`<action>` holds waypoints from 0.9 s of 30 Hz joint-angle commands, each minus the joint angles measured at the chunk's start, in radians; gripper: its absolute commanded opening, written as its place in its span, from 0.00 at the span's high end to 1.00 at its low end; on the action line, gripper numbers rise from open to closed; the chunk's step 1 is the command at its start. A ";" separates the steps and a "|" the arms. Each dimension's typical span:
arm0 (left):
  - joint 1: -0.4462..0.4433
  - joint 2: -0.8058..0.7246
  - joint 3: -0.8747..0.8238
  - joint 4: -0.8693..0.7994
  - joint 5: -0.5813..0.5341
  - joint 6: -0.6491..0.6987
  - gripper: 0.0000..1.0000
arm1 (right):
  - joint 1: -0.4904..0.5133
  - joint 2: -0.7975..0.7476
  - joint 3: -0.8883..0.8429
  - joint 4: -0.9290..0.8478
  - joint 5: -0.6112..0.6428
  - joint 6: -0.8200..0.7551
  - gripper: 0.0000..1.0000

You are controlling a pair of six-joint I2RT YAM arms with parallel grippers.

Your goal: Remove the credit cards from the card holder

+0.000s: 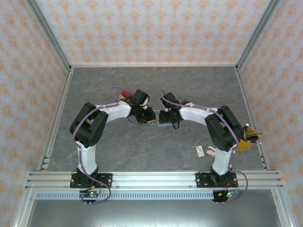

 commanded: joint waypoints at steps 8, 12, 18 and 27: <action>-0.006 -0.076 0.005 -0.083 -0.059 0.087 0.95 | 0.002 -0.103 -0.101 0.034 -0.031 0.012 0.62; -0.007 -0.089 0.007 -0.110 -0.074 0.101 0.94 | 0.002 -0.214 -0.145 0.087 -0.012 0.028 0.55; -0.007 -0.083 0.010 -0.050 -0.002 0.079 0.78 | -0.005 -0.338 -0.231 0.170 0.075 0.048 0.46; -0.060 -0.037 0.103 0.002 0.068 0.031 0.52 | -0.043 -0.472 -0.354 0.271 0.187 0.080 0.35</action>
